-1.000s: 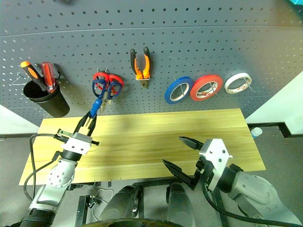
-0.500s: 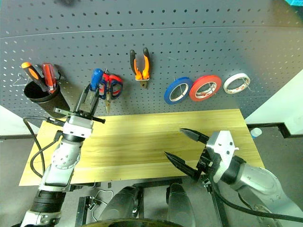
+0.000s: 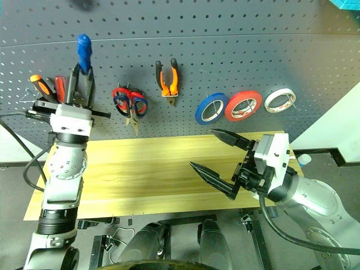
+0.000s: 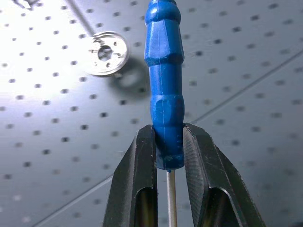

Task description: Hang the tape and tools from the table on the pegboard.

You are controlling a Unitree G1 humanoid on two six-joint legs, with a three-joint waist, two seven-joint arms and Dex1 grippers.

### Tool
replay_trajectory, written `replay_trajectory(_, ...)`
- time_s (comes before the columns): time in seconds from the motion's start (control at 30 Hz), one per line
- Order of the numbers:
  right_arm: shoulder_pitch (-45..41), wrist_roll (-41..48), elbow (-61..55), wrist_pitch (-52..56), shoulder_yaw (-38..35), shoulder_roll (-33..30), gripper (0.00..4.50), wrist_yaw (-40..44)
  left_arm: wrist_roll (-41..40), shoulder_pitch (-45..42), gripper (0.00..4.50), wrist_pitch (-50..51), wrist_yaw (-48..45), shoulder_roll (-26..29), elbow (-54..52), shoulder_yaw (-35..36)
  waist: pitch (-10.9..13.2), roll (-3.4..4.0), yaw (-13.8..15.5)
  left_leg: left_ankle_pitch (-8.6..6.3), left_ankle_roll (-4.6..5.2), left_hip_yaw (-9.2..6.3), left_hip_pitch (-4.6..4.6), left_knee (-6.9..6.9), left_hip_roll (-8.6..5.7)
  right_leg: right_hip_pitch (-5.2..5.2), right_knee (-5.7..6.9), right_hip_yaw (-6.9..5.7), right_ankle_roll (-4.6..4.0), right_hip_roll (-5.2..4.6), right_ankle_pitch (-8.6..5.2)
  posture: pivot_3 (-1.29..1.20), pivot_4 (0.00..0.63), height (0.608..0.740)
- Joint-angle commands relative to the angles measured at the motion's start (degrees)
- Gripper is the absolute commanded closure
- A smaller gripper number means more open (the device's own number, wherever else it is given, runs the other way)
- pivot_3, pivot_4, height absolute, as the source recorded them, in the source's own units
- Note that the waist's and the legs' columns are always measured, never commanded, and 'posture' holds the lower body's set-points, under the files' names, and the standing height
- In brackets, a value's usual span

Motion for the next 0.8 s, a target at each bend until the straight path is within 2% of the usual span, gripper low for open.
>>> replay_trajectory(0.03, -0.82, 0.86, -1.05, -0.35, -0.82, -0.63, 0.00, 0.05, 1.53, 0.52, 4.08, 1.74, 1.02, 0.24, -4.41, 2.24, -0.04, -0.02, 0.04, 0.00, 0.00, 0.00, 0.00, 0.01, 0.00, 0.00, 0.00, 0.00, 0.00, 0.00, 0.00, 0.03, 0.134, 0.739)
replay_trajectory(0.37, -5.95, 1.32, 0.60, -0.26, 0.47, -1.12, 0.00, 1.04, 5.14, 4.47, 4.08, 10.09, 3.43, -1.98, -10.19, 5.46, -0.32, -0.10, 0.32, -0.02, 0.04, 0.00, -0.02, 0.26, -0.01, 0.04, 0.13, 0.00, -0.01, 0.04, 0.04, 0.06, 0.129, 0.739)
replay_trajectory(0.7, -6.89, 0.05, 2.45, -0.22, 0.92, -1.39, 0.00, 2.70, 4.84, 4.84, 4.08, 12.91, 5.26, -1.50, -9.06, 7.91, -0.48, -0.18, 1.72, -0.03, 0.05, 0.01, -0.04, 0.39, 0.00, 0.08, 0.14, 0.00, -0.01, 0.06, 0.11, 0.07, 0.127, 0.739)
replay_trajectory(0.8, -7.22, -0.01, 2.58, -0.06, 1.08, -1.46, 0.00, 2.72, 2.51, 3.94, 4.08, 15.76, 6.36, -2.43, -6.49, 10.12, -0.59, -0.20, 1.70, -0.03, 0.05, 0.01, -0.04, 0.40, 0.00, 0.08, 0.13, 0.00, -0.01, 0.06, 0.12, 0.07, 0.128, 0.739)
